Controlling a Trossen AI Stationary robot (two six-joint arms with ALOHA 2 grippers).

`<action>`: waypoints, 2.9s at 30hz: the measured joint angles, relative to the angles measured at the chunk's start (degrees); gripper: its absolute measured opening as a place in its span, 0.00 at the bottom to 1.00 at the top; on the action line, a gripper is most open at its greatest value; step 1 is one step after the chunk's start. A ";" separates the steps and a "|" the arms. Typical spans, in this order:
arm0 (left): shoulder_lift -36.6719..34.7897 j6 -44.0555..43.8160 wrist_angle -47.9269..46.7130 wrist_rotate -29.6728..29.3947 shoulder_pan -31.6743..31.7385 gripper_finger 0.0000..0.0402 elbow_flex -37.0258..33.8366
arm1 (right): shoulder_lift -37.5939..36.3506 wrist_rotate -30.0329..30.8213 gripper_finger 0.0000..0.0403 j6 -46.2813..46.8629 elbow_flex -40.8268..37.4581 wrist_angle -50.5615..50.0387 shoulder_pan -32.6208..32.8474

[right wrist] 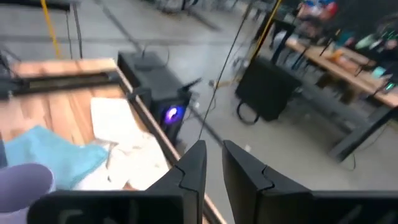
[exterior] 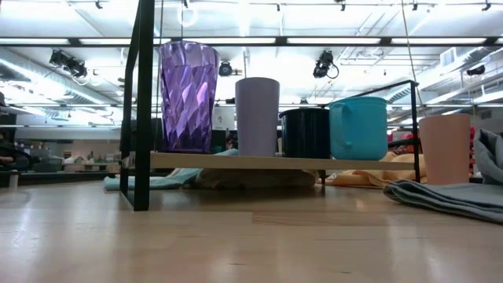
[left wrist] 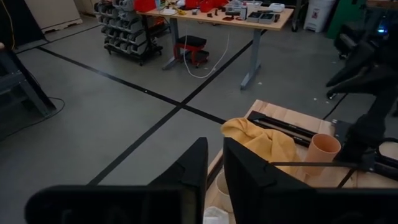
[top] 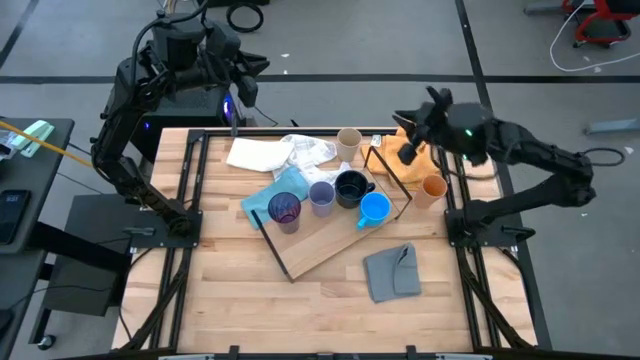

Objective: Stack small to large cups/mugs on shelf
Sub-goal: Put the light brown cup on the shelf

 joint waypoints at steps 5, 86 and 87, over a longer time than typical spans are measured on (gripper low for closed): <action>0.00 -0.03 -0.09 0.00 0.00 0.13 0.00 | 7.45 -9.97 0.15 3.18 6.74 -5.51 -7.42; 0.02 1.86 -1.72 0.02 -0.96 0.17 0.00 | 59.91 -38.73 0.39 13.20 42.86 -35.47 -32.90; 0.02 2.14 -1.93 0.03 -0.96 0.17 0.00 | 60.76 -38.73 0.39 12.90 42.80 -36.33 -32.79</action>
